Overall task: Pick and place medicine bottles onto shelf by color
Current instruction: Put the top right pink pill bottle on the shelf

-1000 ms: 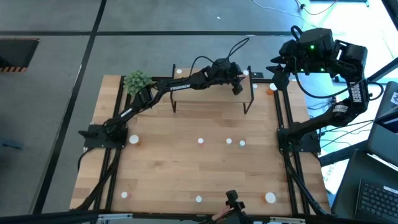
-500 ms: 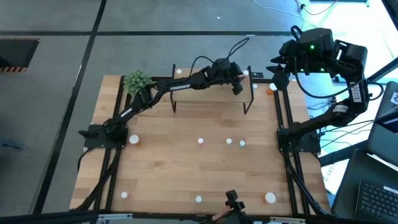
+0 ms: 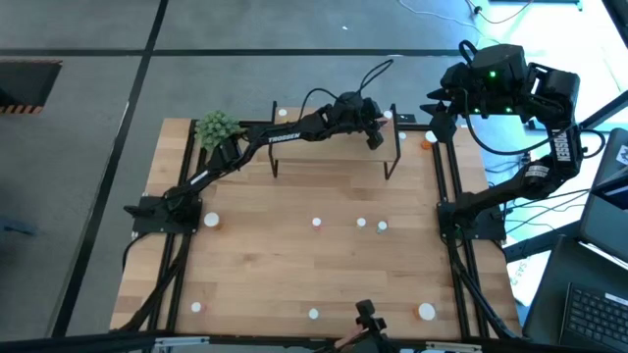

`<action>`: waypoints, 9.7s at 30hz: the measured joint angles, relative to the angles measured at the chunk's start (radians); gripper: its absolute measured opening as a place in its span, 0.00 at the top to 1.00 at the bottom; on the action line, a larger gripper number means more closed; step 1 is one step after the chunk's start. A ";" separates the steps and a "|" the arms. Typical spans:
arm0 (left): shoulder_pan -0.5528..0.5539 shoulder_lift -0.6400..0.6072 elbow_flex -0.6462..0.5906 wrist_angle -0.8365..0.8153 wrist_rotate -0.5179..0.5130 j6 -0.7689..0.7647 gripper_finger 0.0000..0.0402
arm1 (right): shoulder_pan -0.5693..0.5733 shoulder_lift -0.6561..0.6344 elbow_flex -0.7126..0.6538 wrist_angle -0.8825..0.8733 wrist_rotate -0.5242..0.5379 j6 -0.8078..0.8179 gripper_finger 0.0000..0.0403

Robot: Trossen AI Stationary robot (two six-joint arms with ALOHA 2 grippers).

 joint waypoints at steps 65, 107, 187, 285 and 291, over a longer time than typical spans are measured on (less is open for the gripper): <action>0.014 -0.179 0.000 -0.335 -0.050 -0.048 0.76 | 0.000 0.000 0.000 0.000 -0.048 0.000 0.58; 0.000 -0.333 0.000 -0.658 -0.144 -0.050 0.76 | 0.000 0.000 0.000 0.000 -0.046 0.000 0.58; 0.025 -0.439 -0.068 -0.854 -0.226 -0.070 0.76 | 0.000 -0.001 0.000 0.000 -0.045 0.000 0.58; -0.001 -0.538 -0.077 -0.778 -0.145 0.055 0.76 | 0.000 0.000 0.000 0.003 -0.229 -0.101 0.58; 0.009 -0.586 -0.217 -0.727 -0.119 0.038 0.76 | 0.000 0.000 0.000 0.003 -0.229 -0.101 0.58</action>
